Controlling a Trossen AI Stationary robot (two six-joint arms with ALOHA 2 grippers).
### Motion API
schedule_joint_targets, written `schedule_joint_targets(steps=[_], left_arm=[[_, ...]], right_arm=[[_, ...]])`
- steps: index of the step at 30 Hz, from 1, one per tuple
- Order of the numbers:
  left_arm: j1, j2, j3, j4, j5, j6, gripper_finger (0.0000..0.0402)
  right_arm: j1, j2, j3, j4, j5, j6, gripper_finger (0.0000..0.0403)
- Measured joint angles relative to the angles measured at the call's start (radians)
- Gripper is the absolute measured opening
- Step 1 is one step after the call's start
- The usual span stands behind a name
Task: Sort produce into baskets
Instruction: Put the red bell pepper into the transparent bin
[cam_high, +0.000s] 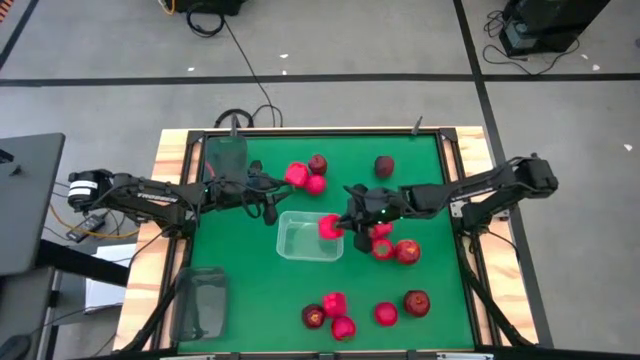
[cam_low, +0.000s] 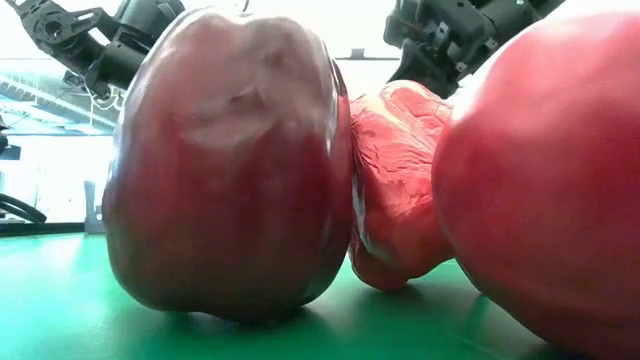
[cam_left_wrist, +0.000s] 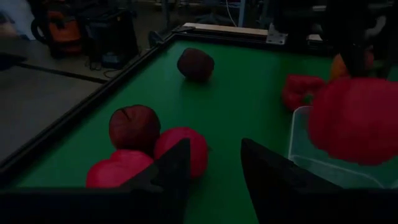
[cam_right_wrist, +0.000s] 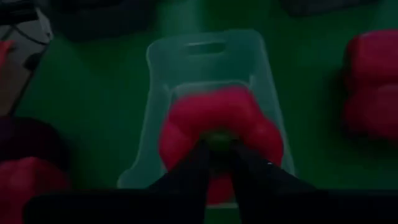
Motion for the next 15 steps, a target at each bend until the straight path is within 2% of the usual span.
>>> schedule_joint_targets(steps=[6,9,13,15], left_arm=[[0.000,0.000,0.000,-0.004,0.000,-0.007,0.0150],[0.000,0.000,0.000,-0.004,-0.010,-0.056,0.0150],[0.000,0.000,0.000,-0.005,-0.011,-0.075,0.0150],[0.000,0.000,0.000,-0.004,-0.011,-0.075,0.0150]], right_arm=[[-0.005,-0.052,0.000,-0.007,-0.003,-0.038,0.0158],[-0.005,-0.120,0.008,-0.073,0.061,-0.038,0.0182],[-0.032,-0.166,0.132,-0.457,0.265,-0.077,0.0192],[-0.051,-0.152,0.202,-0.636,0.321,-0.068,0.0193]])
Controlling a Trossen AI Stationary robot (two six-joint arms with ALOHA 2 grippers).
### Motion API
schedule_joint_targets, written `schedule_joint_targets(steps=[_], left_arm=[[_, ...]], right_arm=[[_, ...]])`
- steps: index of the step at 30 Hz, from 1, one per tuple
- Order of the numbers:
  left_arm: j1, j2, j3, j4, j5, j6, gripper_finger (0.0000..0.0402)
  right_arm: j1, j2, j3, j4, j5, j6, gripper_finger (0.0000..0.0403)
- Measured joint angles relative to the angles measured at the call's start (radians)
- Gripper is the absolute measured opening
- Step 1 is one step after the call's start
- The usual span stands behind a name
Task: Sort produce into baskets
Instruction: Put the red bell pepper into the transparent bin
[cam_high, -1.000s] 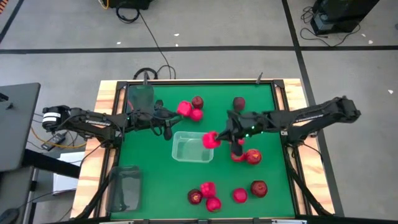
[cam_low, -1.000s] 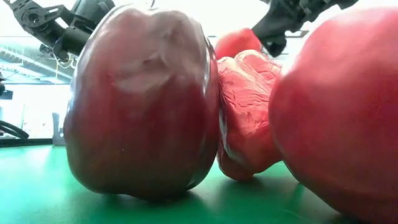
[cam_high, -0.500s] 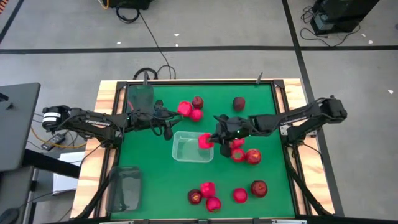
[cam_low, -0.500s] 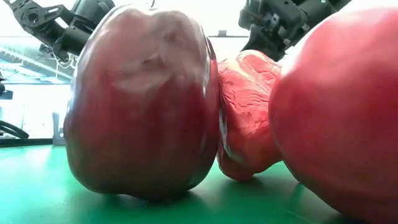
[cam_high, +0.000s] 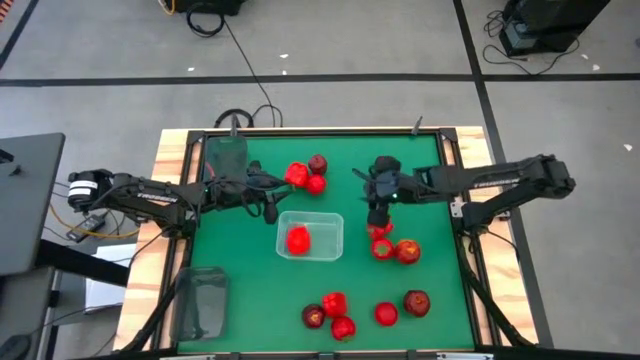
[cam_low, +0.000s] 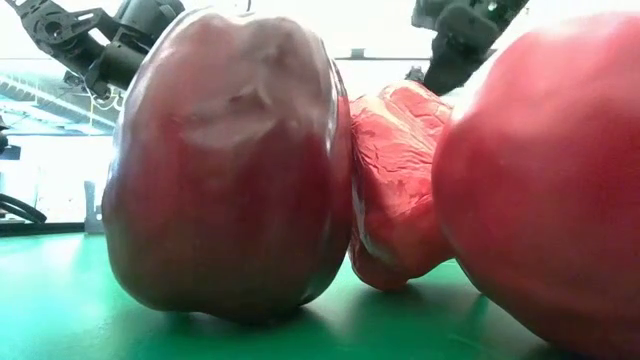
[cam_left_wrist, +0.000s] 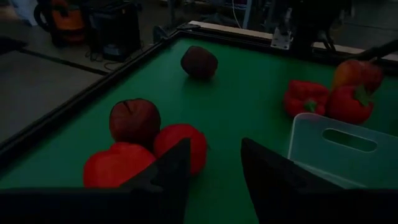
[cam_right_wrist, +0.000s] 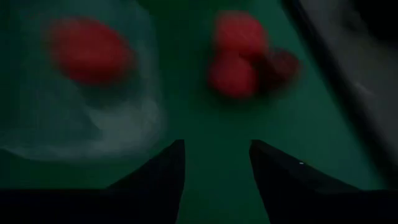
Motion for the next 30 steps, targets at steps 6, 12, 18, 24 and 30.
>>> schedule_joint_targets(steps=[6,12,18,24,30], left_arm=[[0.000,0.000,0.000,0.002,0.000,0.017,0.0150],[-0.001,0.000,0.000,-0.006,0.001,0.024,0.0150],[-0.001,0.000,0.000,-0.013,0.002,0.046,0.0150],[-0.001,0.000,0.000,-0.032,0.003,0.049,0.0150],[-0.001,0.000,0.000,-0.032,0.005,0.049,0.0150]], right_arm=[[-0.051,0.067,0.071,-0.187,-0.116,0.033,0.0194],[-0.031,0.171,0.070,-0.243,-0.239,-0.077,0.0194],[0.030,0.301,0.070,-0.189,-0.249,-0.165,0.0179],[0.083,0.387,0.070,-0.175,-0.253,-0.183,0.0158],[0.093,0.431,0.070,-0.168,-0.268,-0.183,0.0149]])
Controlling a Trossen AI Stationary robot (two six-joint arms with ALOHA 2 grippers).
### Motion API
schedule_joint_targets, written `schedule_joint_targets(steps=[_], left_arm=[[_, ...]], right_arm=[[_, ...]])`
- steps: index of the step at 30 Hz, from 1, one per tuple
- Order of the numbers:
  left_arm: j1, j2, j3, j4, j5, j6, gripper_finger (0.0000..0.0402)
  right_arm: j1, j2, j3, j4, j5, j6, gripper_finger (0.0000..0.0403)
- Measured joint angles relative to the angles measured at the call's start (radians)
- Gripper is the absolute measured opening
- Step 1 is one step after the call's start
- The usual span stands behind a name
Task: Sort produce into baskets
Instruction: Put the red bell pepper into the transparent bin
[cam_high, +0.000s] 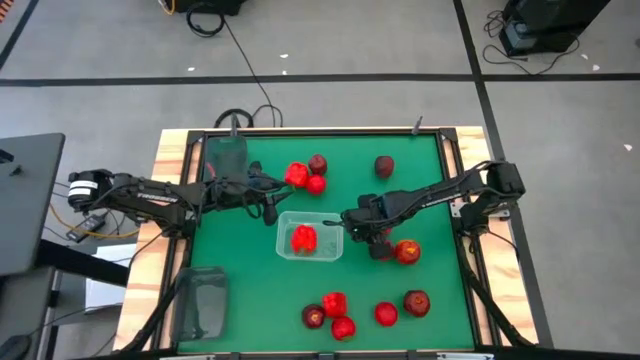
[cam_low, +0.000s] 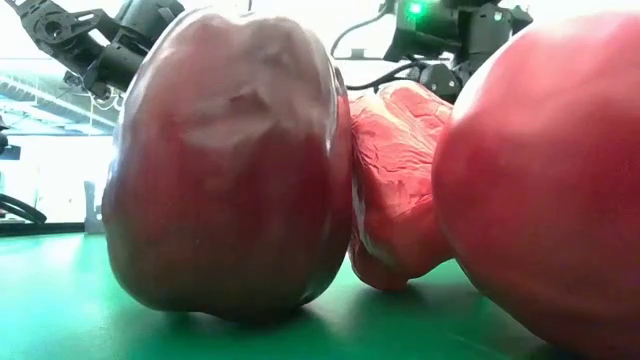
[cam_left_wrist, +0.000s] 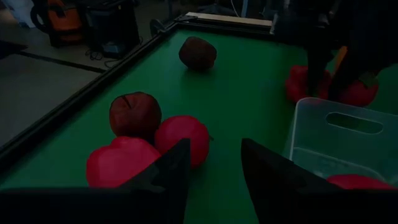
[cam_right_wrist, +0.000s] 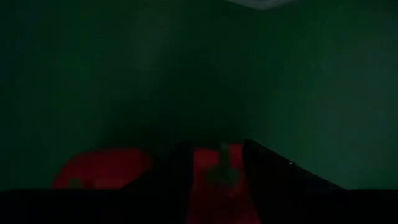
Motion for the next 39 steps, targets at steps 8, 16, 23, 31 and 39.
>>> schedule_joint_targets(steps=[8,16,23,31,39], left_arm=[[0.000,0.000,0.000,-0.017,0.000,0.000,0.0150],[0.000,0.000,0.000,-0.021,0.000,0.000,0.0150],[0.000,0.000,0.000,-0.021,-0.008,0.000,0.0150],[0.000,0.000,0.000,-0.017,-0.017,0.000,0.0150],[0.000,0.000,0.000,-0.006,-0.019,0.002,0.0150]], right_arm=[[-0.002,0.033,-0.001,0.005,0.017,0.000,0.0127],[-0.002,0.038,-0.001,-0.010,0.057,-0.004,0.0023],[0.028,-0.014,0.012,-0.042,0.221,-0.017,0.0012],[0.047,-0.202,0.032,0.154,0.257,-0.004,0.0012],[0.042,-0.298,-0.094,0.719,0.050,-0.010,0.0012]])
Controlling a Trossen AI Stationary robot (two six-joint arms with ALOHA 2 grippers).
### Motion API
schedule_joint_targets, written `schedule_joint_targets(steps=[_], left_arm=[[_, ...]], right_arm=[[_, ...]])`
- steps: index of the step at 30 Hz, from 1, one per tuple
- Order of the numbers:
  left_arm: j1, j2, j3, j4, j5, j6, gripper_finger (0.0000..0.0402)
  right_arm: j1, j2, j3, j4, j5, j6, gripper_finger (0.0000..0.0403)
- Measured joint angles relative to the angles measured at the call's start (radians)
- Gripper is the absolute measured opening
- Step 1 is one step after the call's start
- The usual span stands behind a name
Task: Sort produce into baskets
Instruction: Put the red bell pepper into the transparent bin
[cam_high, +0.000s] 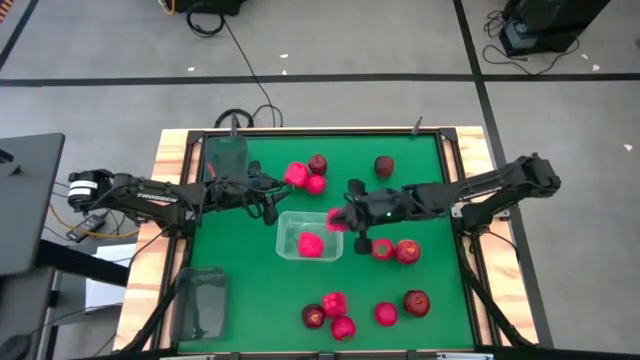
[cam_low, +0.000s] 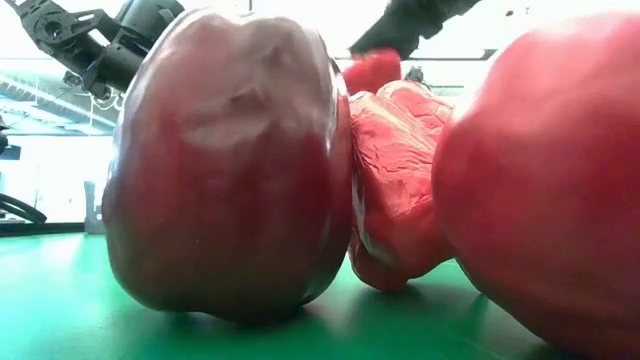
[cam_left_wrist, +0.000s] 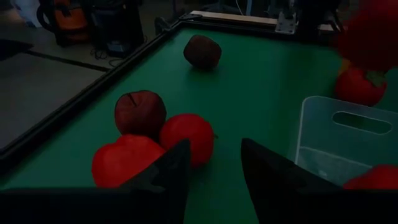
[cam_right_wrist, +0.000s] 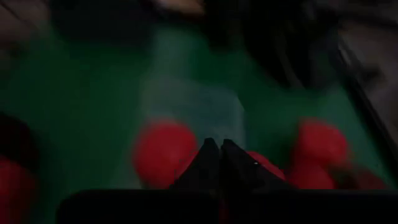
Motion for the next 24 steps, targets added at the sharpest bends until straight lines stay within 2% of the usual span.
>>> schedule_joint_targets(steps=[4,8,17,24], left_arm=[[0.000,0.000,0.000,0.000,0.000,0.022,0.0150],[0.000,0.000,0.000,0.014,0.000,0.023,0.0150],[0.000,0.000,0.000,0.016,-0.001,0.024,0.0150],[0.000,0.000,0.000,0.014,-0.001,0.024,0.0150]], right_arm=[[0.002,0.037,-0.080,0.200,-0.096,0.056,0.0012],[0.019,0.111,-0.142,0.337,-0.105,0.079,0.0012],[0.031,0.245,-0.156,0.394,-0.107,0.081,0.0026],[0.031,0.332,-0.156,0.460,-0.216,0.183,0.0040]])
